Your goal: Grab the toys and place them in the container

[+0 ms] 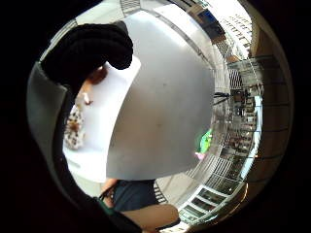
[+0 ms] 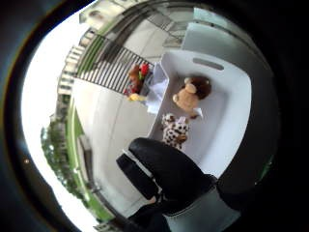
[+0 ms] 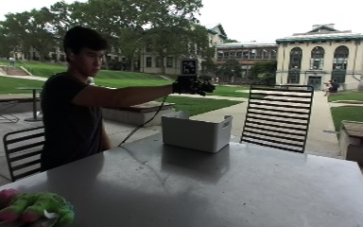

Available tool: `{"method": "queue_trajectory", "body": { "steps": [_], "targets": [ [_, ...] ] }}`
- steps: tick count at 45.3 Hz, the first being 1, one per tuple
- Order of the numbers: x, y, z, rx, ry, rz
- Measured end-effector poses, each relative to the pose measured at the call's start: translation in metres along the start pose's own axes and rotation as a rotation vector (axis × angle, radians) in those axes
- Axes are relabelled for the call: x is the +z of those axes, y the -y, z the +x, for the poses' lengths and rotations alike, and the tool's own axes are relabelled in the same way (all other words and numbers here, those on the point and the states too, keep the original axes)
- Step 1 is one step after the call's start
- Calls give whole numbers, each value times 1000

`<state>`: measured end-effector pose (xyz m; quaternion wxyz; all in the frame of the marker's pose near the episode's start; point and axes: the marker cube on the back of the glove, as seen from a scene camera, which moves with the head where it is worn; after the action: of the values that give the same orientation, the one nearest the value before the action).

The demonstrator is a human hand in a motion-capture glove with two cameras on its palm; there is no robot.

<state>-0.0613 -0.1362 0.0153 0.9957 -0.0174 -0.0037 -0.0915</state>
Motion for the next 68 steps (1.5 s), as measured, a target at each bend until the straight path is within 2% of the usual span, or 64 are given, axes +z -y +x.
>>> {"method": "queue_trajectory", "body": {
  "steps": [3, 9, 16, 22, 28, 36, 39, 44, 56, 68],
  "targets": [
    [-6, -9, 24, 20, -55, 26],
    [-21, -39, -8, -102, 36, 53],
    [-24, -62, 47, -75, 21, 78],
    [-22, -74, 99, 81, 5, 78],
    [-21, -91, 128, 102, 12, 87],
    [-11, -117, 214, 170, -94, 75],
    [-9, -136, 220, 172, -105, 68],
    [0, -171, 275, 234, -136, 64],
    [32, -239, 407, 392, -137, 42],
    [68, -284, 485, 476, -83, 17]
  ]
}}
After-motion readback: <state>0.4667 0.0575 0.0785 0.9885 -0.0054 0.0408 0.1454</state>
